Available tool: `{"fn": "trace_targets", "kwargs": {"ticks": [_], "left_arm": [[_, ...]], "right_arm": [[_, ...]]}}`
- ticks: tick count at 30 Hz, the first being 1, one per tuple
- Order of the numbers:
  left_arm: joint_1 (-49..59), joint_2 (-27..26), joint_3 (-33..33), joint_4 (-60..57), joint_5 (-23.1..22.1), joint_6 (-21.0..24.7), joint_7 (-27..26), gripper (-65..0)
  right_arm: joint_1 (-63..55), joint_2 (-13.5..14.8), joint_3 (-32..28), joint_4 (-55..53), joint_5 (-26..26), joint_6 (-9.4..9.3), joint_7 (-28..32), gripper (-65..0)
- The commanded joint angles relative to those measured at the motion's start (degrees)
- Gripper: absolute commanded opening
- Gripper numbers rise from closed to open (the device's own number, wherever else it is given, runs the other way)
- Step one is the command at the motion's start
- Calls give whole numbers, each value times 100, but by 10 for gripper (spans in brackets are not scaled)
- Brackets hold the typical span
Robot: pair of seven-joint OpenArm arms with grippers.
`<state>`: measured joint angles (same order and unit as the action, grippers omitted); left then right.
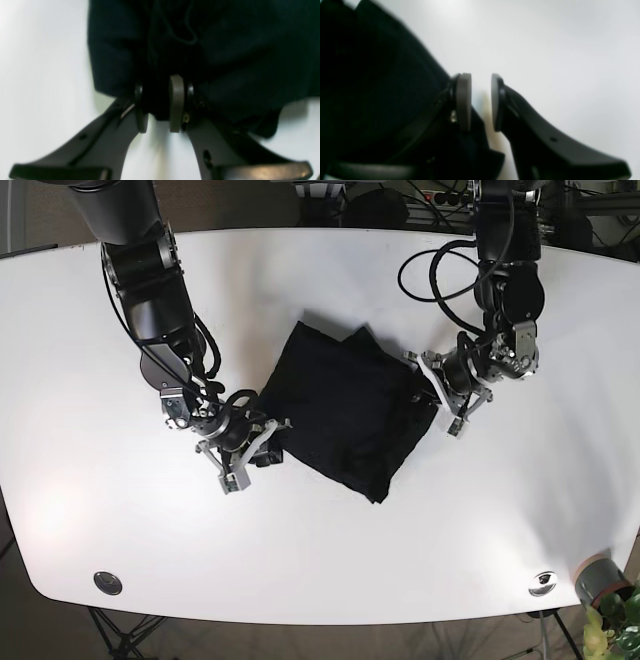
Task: Fold the T-shirt properly
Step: 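Grasp the folded bundle's sides with both grippers and square it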
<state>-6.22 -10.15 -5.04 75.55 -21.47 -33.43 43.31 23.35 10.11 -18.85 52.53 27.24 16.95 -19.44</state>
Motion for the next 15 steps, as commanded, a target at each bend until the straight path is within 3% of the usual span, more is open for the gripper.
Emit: {"fn": "trace_targets", "kwargs": {"ticks": [1, 7, 15], "left_arm": [[-288, -53, -10, -139, -20, 7, -36, -535], [-1044, -44, 622, -843, -20, 7, -63, -535], [-1668, -44, 1141, -1599, -20, 33, -880, -535]], "right_arm": [[-45, 198, 43, 430, 67, 32, 111, -526], [-617, 383, 43, 1257, 67, -11, 85, -526], [-1373, 497, 52, 2215, 23, -29, -364, -526]]}}
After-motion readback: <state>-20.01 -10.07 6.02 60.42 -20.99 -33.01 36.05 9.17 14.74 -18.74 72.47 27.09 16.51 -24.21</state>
